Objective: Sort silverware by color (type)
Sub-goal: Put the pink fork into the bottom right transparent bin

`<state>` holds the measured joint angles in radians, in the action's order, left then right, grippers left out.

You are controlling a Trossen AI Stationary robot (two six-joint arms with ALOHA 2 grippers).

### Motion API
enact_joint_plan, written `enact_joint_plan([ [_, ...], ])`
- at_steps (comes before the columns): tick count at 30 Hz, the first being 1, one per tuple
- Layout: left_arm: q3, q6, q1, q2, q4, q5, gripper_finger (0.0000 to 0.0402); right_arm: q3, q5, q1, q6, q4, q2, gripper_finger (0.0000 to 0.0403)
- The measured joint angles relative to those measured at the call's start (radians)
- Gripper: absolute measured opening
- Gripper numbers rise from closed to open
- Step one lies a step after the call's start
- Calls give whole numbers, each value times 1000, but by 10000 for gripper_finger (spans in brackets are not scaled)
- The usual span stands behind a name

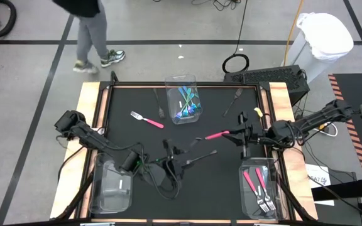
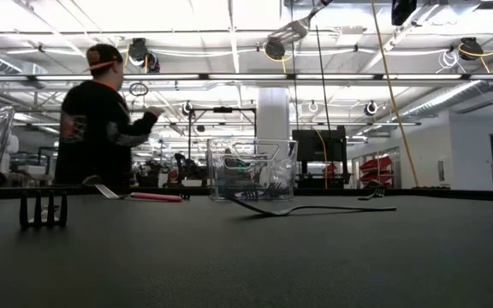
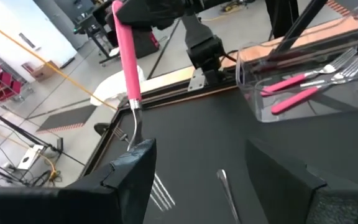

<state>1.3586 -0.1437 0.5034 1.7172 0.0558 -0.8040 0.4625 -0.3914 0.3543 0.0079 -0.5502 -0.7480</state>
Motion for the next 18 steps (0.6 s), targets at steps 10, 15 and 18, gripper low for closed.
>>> enact_joint_plan([
  [10, 0, 8, -18, 0, 25, 5, 246, 136, 1, 28, 76, 375, 0, 29],
  [15, 0, 49, -39, 0, 79, 8, 246, 153, 1, 59, 94, 420, -8, 29],
  [18, 0, 113, -46, 0, 135, 10, 246, 153, 5, 84, 136, 442, -7, 29],
])
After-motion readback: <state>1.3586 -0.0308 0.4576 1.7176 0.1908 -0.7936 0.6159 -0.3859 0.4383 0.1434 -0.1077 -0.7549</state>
